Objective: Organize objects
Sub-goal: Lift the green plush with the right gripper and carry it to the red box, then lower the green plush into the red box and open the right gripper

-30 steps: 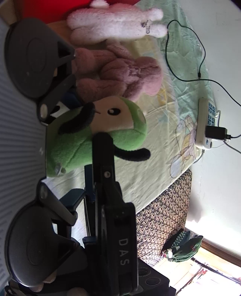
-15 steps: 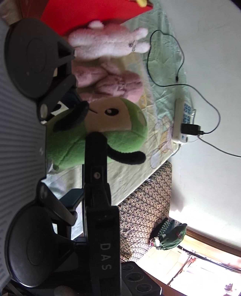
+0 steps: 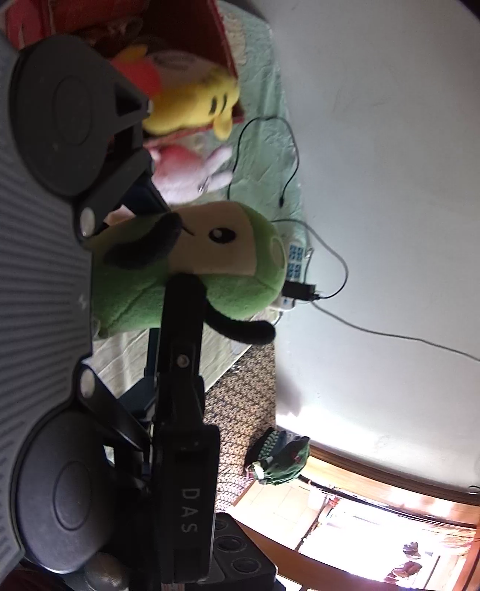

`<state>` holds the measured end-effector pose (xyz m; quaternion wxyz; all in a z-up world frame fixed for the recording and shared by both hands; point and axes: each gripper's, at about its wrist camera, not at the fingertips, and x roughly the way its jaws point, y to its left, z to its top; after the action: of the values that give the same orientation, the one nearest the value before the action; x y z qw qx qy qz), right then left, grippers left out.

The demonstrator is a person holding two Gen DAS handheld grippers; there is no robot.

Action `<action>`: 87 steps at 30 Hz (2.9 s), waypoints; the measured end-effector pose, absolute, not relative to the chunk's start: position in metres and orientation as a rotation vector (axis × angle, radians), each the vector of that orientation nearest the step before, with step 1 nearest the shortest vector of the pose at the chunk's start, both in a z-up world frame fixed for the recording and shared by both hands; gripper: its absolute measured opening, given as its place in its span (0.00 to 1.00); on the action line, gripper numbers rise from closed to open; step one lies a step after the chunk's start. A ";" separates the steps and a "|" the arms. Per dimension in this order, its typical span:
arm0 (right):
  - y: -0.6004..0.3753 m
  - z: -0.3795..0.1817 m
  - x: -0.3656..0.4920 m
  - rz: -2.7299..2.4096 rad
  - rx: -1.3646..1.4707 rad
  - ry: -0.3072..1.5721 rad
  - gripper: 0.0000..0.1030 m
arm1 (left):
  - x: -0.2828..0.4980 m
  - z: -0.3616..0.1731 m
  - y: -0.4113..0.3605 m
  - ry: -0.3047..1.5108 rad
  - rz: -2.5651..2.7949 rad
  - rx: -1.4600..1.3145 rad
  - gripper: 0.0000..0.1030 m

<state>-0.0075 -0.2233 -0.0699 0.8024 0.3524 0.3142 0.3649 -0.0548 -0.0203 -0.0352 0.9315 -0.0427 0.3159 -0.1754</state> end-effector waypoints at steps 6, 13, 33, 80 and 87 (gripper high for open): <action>-0.176 -0.051 -0.009 0.829 0.722 0.623 0.53 | -0.069 -0.019 0.026 0.576 -0.326 -0.092 0.87; -0.118 -0.037 0.001 0.899 0.699 0.584 0.53 | -0.078 -0.003 0.081 0.515 -0.262 -0.082 0.87; -0.019 -0.071 0.040 0.893 0.633 0.724 0.53 | -0.052 -0.046 0.179 0.643 -0.136 -0.112 0.87; -0.017 -0.109 0.051 0.726 0.550 0.839 0.21 | -0.028 -0.076 0.170 0.715 -0.230 -0.038 0.93; -0.021 -0.101 0.043 0.702 0.453 0.794 0.21 | -0.026 -0.077 0.160 0.723 -0.214 -0.009 0.97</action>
<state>0.0427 -0.0211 -0.1007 0.8385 0.2141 0.3753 0.3320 -0.0262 0.1596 -0.0775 0.9298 -0.0042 0.3530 -0.1044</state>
